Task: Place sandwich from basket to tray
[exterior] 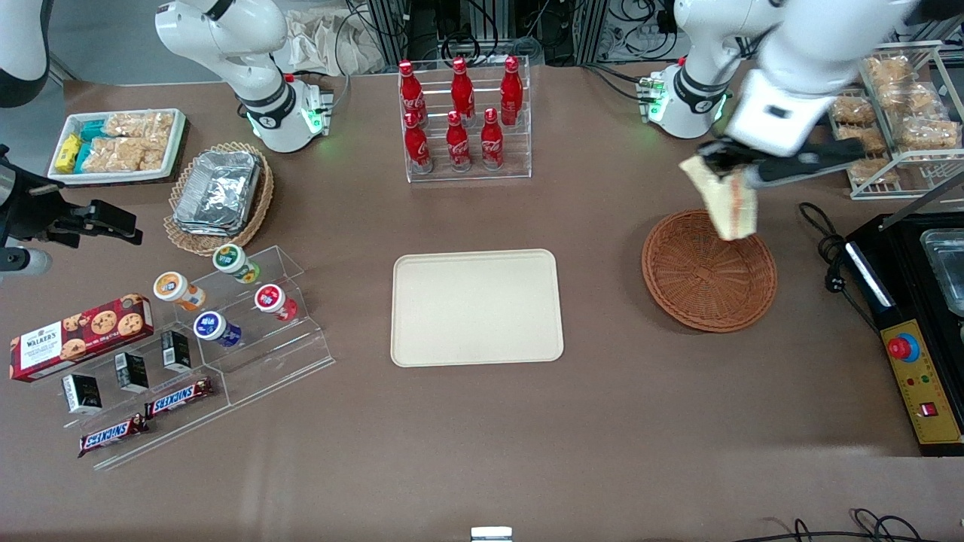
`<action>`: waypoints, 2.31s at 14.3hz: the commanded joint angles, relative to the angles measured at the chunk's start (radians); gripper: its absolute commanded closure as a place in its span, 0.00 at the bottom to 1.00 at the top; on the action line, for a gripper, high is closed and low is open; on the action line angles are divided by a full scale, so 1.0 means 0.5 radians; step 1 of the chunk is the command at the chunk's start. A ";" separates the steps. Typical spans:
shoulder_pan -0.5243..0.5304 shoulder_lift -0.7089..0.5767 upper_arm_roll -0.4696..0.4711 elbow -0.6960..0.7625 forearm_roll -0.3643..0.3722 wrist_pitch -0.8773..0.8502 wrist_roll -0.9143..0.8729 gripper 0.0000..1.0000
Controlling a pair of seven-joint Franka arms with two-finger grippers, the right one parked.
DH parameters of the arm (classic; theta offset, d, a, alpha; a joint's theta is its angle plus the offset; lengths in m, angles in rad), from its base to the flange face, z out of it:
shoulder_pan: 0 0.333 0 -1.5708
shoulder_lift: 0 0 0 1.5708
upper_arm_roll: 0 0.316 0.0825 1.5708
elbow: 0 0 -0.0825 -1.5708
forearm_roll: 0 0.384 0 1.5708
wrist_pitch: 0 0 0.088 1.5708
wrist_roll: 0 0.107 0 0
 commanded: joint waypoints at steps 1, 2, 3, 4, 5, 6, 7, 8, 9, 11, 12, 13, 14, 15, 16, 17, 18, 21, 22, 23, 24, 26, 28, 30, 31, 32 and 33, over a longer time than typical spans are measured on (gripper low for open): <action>-0.004 0.359 -0.314 0.097 -0.008 0.190 -0.255 1.00; -0.004 0.445 -0.388 0.057 0.002 0.310 -0.320 1.00; -0.004 0.510 -0.452 0.023 0.005 0.393 -0.342 1.00; -0.010 0.580 -0.474 -0.023 0.008 0.482 -0.336 1.00; -0.053 0.654 -0.475 -0.075 0.023 0.614 -0.330 1.00; -0.084 0.727 -0.475 -0.133 0.084 0.736 -0.330 1.00; -0.099 0.813 -0.475 -0.185 0.157 0.844 -0.330 1.00; -0.139 0.899 -0.475 -0.219 0.234 0.957 -0.345 1.00; -0.161 0.985 -0.472 -0.238 0.295 1.077 -0.367 1.00; -0.164 1.178 -0.468 -0.232 0.507 1.271 -0.437 1.00; -0.167 1.267 -0.468 -0.229 0.614 1.341 -0.492 1.00; -0.167 1.329 -0.468 -0.232 0.715 1.397 -0.538 1.00; -0.164 1.372 -0.468 -0.222 0.789 1.419 -0.557 1.00; -0.167 1.403 -0.468 -0.210 0.814 1.428 -0.572 1.00; -0.167 1.412 -0.468 -0.198 0.827 1.434 -0.573 1.00; -0.170 1.421 -0.468 -0.195 0.842 1.437 -0.573 1.00; -0.167 1.431 -0.468 -0.180 0.863 1.437 -0.566 0.87; -0.191 1.440 -0.468 -0.143 0.901 1.416 -0.624 0.00; -0.195 1.434 -0.468 -0.134 0.901 1.416 -0.682 0.00; -0.198 1.437 -0.468 -0.109 0.901 1.413 -0.719 0.00; -0.198 1.437 -0.468 -0.094 0.901 1.410 -0.747 0.00; -0.198 1.422 -0.468 -0.090 0.894 1.400 -0.772 0.00; -0.195 1.382 -0.468 -0.060 0.873 1.352 -0.781 0.00; -0.176 1.296 -0.471 0.016 0.861 1.205 -0.870 0.00; -0.158 1.232 -0.475 0.056 0.833 1.128 -0.873 0.00; -0.124 1.155 -0.475 0.084 0.727 1.082 -0.858 0.00; -0.088 1.045 -0.472 0.094 0.653 1.045 -0.834 0.01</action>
